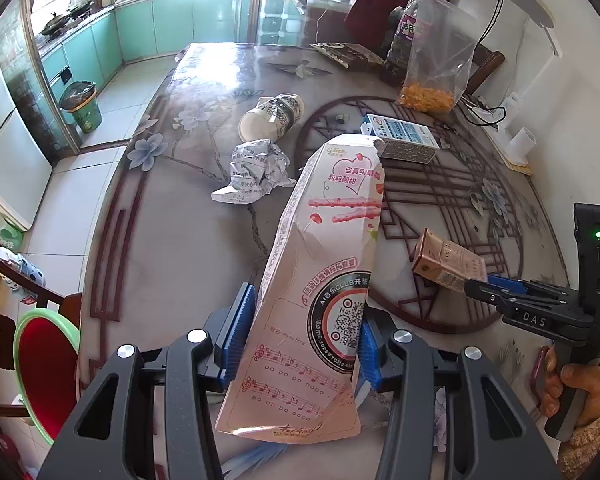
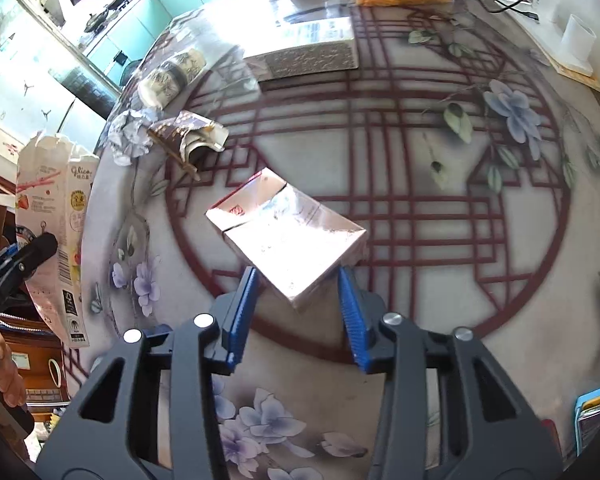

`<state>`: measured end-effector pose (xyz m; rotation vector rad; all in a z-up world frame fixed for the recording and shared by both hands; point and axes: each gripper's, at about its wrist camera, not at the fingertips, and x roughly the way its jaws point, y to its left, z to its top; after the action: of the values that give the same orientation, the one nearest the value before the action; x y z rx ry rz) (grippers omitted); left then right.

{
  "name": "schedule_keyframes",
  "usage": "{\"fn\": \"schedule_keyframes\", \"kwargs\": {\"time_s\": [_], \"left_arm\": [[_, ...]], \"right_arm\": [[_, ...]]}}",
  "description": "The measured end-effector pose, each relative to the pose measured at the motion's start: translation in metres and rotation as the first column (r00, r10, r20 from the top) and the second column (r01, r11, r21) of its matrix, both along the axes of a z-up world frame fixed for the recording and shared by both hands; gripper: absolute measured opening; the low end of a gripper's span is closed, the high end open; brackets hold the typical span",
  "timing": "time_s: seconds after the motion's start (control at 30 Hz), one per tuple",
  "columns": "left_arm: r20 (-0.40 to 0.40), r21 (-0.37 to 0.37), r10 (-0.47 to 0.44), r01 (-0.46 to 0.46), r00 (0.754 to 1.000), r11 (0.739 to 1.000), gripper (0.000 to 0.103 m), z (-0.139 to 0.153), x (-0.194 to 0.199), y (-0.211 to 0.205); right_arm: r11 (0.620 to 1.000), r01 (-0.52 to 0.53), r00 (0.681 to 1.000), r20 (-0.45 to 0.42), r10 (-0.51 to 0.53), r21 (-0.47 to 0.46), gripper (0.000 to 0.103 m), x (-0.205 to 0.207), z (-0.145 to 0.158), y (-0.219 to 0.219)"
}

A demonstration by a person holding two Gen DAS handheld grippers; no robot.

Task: Collect trash
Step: 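Lift the pink paper bag and cigarette pack above the table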

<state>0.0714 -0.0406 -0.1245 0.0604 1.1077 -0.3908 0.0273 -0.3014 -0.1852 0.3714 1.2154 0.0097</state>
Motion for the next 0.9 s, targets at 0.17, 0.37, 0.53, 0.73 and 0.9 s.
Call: {"fn": "schedule_keyframes", "kwargs": {"time_s": [0.17, 0.37, 0.53, 0.73, 0.9], "left_arm": [[0.0, -0.005, 0.011, -0.011, 1.0, 1.0, 0.044, 0.0, 0.0, 0.013], [-0.01, -0.003, 0.028, -0.028, 1.0, 1.0, 0.044, -0.003, 0.001, 0.035], [-0.021, -0.003, 0.045, -0.045, 0.999, 0.999, 0.044, -0.007, 0.001, 0.049], [-0.025, -0.004, 0.046, -0.046, 0.999, 0.999, 0.044, -0.008, 0.002, 0.057], [-0.027, -0.012, 0.028, -0.028, 0.999, 1.0, 0.044, -0.01, 0.004, 0.06]], "right_arm": [[0.999, 0.037, 0.999, 0.002, -0.037, 0.011, 0.062, -0.003, -0.001, -0.002], [1.0, 0.024, 1.0, -0.016, -0.025, -0.02, 0.077, 0.002, -0.006, -0.008], [0.994, -0.055, 0.997, -0.055, 0.05, -0.098, 0.08, 0.014, -0.018, 0.008], [0.991, -0.06, 0.994, -0.103, 0.047, -0.124, 0.048, 0.017, -0.03, 0.021], [0.995, -0.004, 0.996, -0.086, -0.005, -0.1, 0.038, 0.011, -0.026, 0.022]]}}
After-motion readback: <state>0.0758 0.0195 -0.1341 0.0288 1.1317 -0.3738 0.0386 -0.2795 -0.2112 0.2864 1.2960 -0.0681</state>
